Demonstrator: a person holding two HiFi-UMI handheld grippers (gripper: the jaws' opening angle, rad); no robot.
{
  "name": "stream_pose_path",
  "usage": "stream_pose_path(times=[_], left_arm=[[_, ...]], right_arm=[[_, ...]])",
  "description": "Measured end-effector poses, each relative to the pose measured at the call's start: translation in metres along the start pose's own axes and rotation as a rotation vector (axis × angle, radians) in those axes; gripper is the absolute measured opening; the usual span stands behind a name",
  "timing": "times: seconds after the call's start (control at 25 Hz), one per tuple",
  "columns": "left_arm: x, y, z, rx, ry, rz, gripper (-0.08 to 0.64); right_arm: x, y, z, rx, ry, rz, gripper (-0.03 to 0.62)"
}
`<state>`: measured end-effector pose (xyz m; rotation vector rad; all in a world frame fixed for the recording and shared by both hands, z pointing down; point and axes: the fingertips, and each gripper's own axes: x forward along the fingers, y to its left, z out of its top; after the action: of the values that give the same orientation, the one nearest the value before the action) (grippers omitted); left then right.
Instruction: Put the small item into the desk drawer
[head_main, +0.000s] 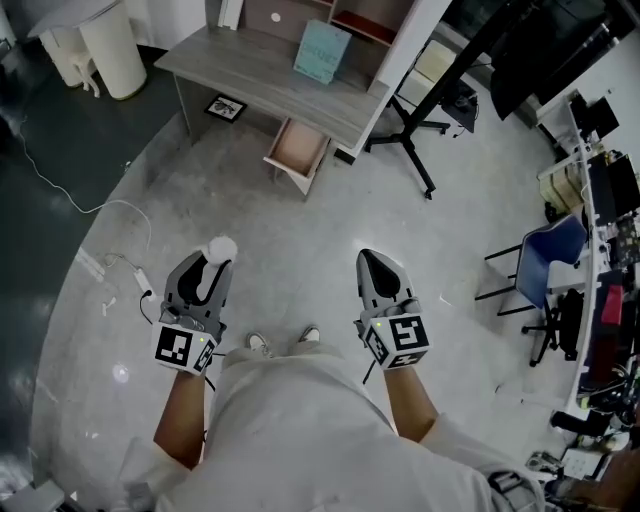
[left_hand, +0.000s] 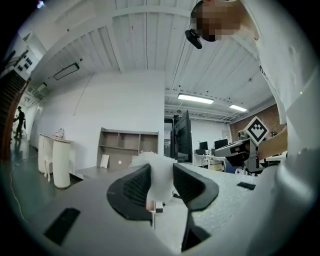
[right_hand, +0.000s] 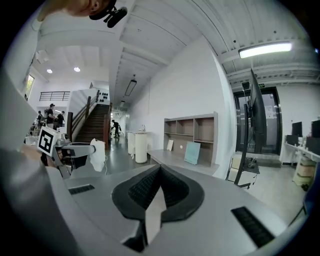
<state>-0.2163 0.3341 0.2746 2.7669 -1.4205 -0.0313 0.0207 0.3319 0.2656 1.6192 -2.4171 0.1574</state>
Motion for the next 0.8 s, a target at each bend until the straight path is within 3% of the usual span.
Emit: stream_pose_path(times=[0.4, 0.6, 0.8], left_arm=[[0.000, 0.020, -0.023, -0.057, 0.009, -0.055, 0.143], [0.028, 0.029, -0.029, -0.051, 0.017, -0.070, 0.143], [0.075, 0.038, -0.030, -0.033, 0.039, -0.046, 0.143]], right_arm=[[-0.009, 0.015, -0.029, 0.014, 0.088, -0.082, -0.002], [0.014, -0.006, -0.030, 0.021, 0.084, -0.100, -0.002], [0.060, -0.044, -0.033, 0.053, 0.081, -0.065, -0.002]])
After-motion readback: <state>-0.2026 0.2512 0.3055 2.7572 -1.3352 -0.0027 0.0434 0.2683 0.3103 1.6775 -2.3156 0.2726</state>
